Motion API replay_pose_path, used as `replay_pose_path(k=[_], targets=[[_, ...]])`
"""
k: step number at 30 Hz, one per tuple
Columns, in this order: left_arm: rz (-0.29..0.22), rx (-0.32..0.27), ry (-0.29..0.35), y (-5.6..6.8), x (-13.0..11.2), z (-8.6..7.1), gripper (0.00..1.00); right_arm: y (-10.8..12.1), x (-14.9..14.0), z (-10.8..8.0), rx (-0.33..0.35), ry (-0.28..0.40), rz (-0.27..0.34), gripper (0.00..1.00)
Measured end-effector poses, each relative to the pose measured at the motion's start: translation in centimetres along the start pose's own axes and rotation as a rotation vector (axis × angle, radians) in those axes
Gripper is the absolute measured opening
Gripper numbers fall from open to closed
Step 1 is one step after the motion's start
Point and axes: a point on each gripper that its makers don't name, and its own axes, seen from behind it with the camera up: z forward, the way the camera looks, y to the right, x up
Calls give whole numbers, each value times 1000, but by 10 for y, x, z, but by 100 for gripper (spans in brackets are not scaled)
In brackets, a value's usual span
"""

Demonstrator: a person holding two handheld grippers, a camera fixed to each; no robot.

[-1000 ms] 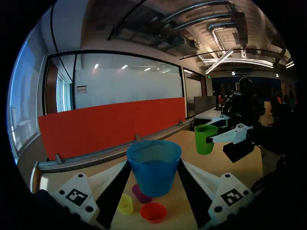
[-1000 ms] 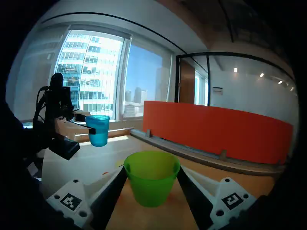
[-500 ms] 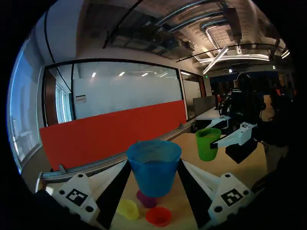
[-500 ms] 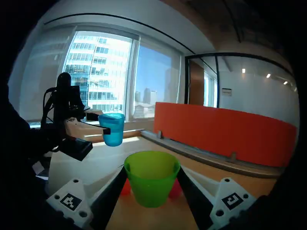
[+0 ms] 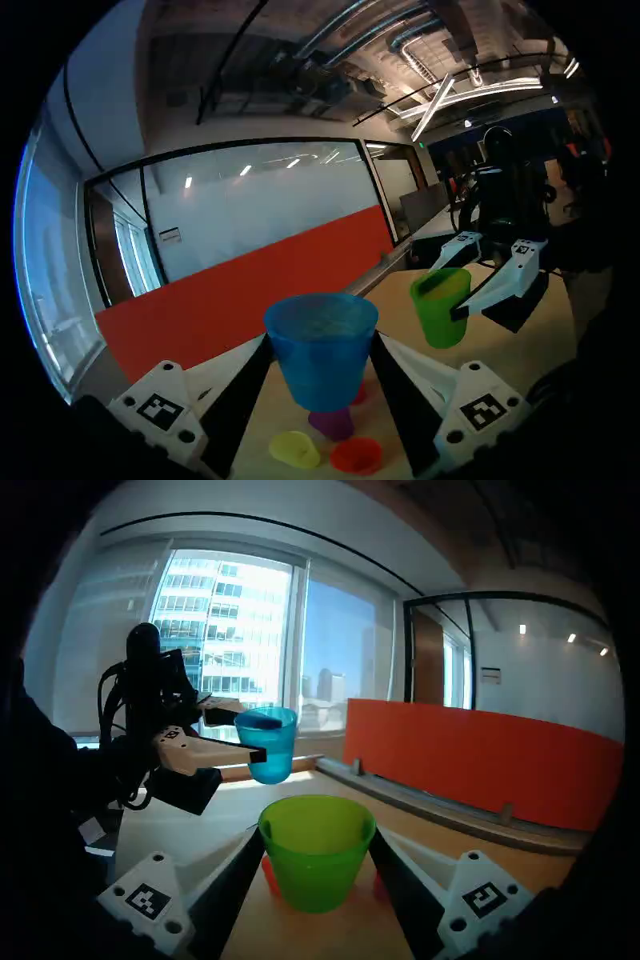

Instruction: Pour water

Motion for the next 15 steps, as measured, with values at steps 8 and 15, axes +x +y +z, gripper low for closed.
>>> replay_pose_path(k=[8,15], targets=[[91,23,3,-3,13,1,83,-15,1,5,35,5,-1,91],[176,39,6,-7,26,-1,84,-24,-1,8,55,4,-6,91]])
